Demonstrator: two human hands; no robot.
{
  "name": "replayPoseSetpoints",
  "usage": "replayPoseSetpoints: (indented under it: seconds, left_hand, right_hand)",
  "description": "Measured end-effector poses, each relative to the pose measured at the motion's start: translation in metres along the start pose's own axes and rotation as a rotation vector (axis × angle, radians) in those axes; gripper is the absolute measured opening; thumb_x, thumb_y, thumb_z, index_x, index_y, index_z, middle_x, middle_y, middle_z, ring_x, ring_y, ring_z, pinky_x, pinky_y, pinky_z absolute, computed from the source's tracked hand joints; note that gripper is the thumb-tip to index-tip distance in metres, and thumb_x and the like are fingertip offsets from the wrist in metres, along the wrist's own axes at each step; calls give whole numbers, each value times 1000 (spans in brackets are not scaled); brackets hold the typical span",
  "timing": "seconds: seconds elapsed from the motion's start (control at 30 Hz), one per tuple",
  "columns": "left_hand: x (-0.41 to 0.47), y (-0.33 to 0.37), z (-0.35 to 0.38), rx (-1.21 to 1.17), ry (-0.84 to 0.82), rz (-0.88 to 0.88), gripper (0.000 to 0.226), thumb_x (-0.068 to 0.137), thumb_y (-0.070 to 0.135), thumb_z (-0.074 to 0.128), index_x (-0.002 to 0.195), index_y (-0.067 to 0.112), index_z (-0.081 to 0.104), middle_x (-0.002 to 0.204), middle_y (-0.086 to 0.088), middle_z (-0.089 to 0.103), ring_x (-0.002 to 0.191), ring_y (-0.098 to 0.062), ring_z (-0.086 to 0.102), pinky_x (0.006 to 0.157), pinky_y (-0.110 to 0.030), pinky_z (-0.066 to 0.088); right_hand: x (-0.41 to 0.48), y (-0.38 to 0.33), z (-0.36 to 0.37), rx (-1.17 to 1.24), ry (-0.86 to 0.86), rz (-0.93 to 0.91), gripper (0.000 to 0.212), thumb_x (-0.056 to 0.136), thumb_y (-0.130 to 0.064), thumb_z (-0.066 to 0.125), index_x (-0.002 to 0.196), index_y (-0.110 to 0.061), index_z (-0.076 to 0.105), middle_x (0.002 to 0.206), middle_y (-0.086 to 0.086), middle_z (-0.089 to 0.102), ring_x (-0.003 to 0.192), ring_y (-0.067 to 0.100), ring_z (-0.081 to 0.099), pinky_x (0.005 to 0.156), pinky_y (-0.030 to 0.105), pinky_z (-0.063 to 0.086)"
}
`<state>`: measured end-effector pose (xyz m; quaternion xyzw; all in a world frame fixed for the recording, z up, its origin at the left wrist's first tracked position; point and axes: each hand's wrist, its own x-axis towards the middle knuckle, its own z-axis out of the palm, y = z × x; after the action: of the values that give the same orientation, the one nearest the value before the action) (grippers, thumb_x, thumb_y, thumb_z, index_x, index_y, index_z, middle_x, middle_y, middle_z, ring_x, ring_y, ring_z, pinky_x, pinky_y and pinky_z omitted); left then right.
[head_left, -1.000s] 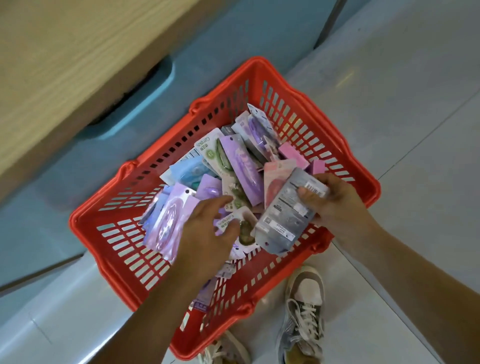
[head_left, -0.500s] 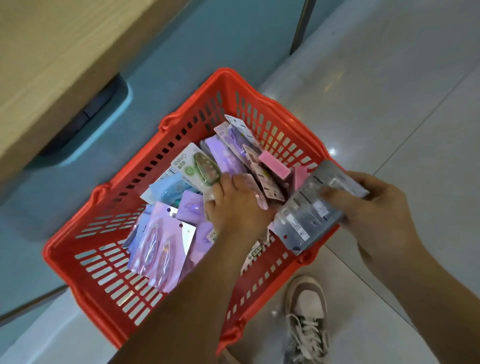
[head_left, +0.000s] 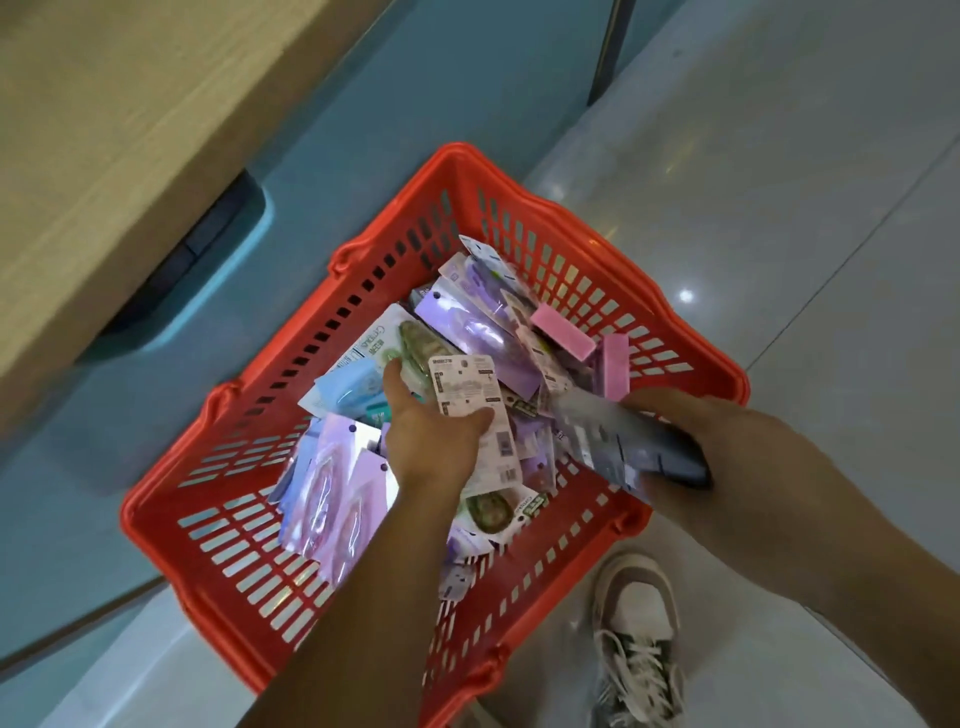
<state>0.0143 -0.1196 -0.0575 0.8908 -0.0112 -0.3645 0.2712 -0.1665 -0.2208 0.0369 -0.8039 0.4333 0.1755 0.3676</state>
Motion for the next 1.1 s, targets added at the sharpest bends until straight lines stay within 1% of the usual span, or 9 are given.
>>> replayPoseSetpoints:
  seconds: [0.17,0.33,0.43,0.53,0.7,0.77,0.9,1.0,1.1]
  left_hand:
    - [-16,-3,-36,-391,-25,-62,95,75,-3,79,141,43,28,95,1,73,80,-13,72,75,-36,59]
    - [-48,8,-100,-563,-117,-76,58,78,-8,72,126,19,55,87,3,77,76,-18,75,55,-32,58]
    - [-70,17,-135,-598,-251,-98,38,74,-2,70,109,12,68,95,-9,76,78,-26,74,55,-33,58]
    - [-94,33,-164,-639,-342,-103,35,65,8,69,99,10,72,95,-15,75,77,-29,74,55,-34,58]
    - [-133,66,-209,-768,-436,-55,27,58,1,74,81,14,79,90,-17,75,72,-29,74,54,-36,57]
    - [-156,85,-230,-786,-513,-24,35,50,6,78,85,9,78,91,-21,74,72,-32,73,56,-38,57]
    - [-205,128,-270,-829,-532,-9,35,51,-7,78,83,8,78,86,-22,74,67,-31,72,54,-39,58]
    - [-248,168,-306,-916,-407,3,46,57,0,77,103,2,72,97,-27,72,79,-40,70,74,-59,57]
    - [-300,211,-352,-1059,-352,64,36,70,5,67,106,6,71,99,-17,75,80,-30,73,64,-47,61]
  right_hand:
    - [-11,8,-5,616,4,215,25,86,-12,71,100,-33,69,82,-13,74,71,10,72,55,12,52]
    - [-24,-13,-6,1180,-58,385,31,83,-2,64,111,-14,65,95,9,76,79,26,75,66,39,57]
    - [-27,-42,-13,1216,-3,305,58,84,13,60,121,-32,54,97,3,75,74,26,74,51,41,59]
    - [-30,-73,-19,1128,13,168,68,89,14,52,113,-48,62,97,-7,75,83,23,74,61,45,61]
    - [-47,-126,-54,1222,-65,91,14,86,-34,66,82,-33,80,93,-1,78,83,19,75,76,37,58]
    - [-61,-148,-80,1170,-244,7,35,72,-53,77,96,-28,78,100,3,77,91,26,74,84,43,56]
    - [-97,-199,-137,1144,-159,-37,16,74,-29,78,88,-21,80,92,8,77,83,30,74,77,43,59]
    - [-141,-238,-183,1144,-80,-49,10,85,-17,69,85,-16,80,87,11,77,77,29,74,70,39,60]
    - [-195,-277,-230,1135,45,-99,14,86,-13,69,79,-20,80,83,5,77,74,20,72,65,30,56]
